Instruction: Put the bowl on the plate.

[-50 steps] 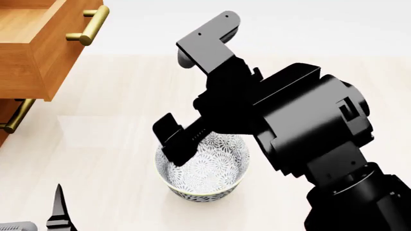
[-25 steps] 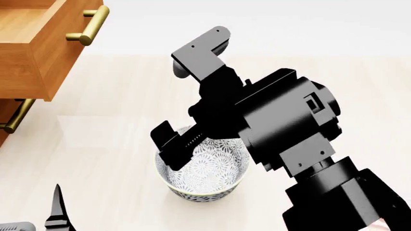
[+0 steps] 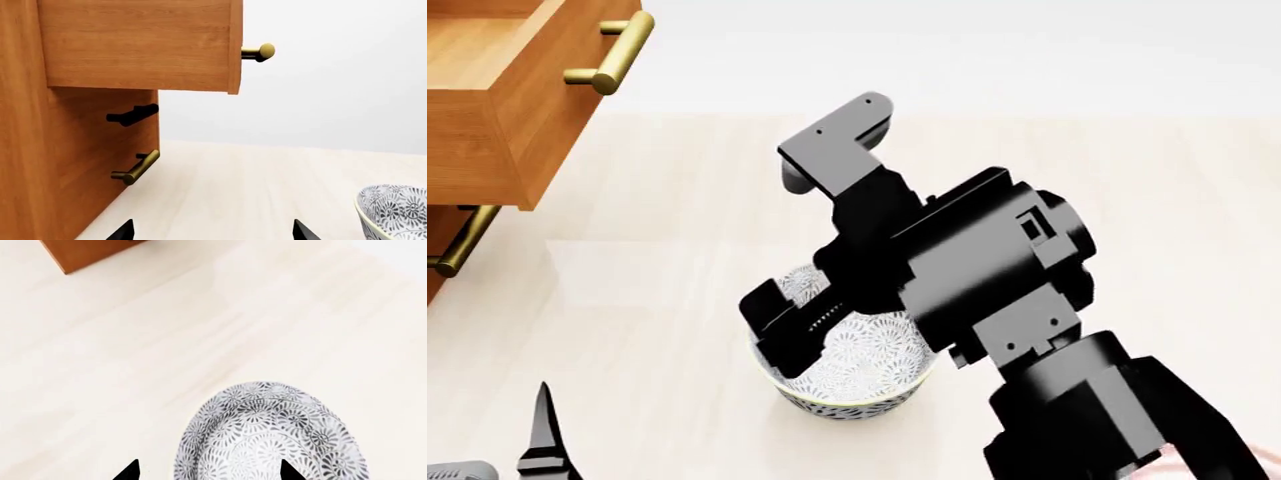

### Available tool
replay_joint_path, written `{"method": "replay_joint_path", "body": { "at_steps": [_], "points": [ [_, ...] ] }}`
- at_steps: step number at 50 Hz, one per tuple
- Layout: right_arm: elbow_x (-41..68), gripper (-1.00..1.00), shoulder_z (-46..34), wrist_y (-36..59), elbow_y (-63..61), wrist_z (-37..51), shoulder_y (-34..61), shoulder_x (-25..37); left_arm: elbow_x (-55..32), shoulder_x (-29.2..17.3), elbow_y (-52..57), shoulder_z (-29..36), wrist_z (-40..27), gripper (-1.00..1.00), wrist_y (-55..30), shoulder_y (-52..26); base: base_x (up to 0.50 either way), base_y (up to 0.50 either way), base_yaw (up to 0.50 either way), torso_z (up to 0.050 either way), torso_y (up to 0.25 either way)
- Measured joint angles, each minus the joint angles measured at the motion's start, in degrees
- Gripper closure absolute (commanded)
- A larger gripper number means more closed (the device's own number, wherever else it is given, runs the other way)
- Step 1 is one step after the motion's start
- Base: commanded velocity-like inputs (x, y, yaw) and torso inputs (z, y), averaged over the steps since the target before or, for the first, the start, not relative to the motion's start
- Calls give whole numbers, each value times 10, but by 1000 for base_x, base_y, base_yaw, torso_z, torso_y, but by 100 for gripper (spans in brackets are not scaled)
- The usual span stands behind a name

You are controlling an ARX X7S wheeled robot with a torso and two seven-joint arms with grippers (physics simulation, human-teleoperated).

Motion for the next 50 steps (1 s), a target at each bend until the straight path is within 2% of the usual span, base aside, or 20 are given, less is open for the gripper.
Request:
{"method": "replay_joint_path", "body": {
  "at_steps": [32, 50],
  "points": [
    [-14, -100, -44, -96, 169, -42, 11, -61, -2, -4, -3, 6, -5, -100, 4, -2, 0, 0, 0, 0, 0],
    [96, -100, -160, -145, 230, -29, 20, -73, -4, -6, -7, 9, -7, -100, 7, -4, 0, 0, 0, 0, 0]
  ]
}}
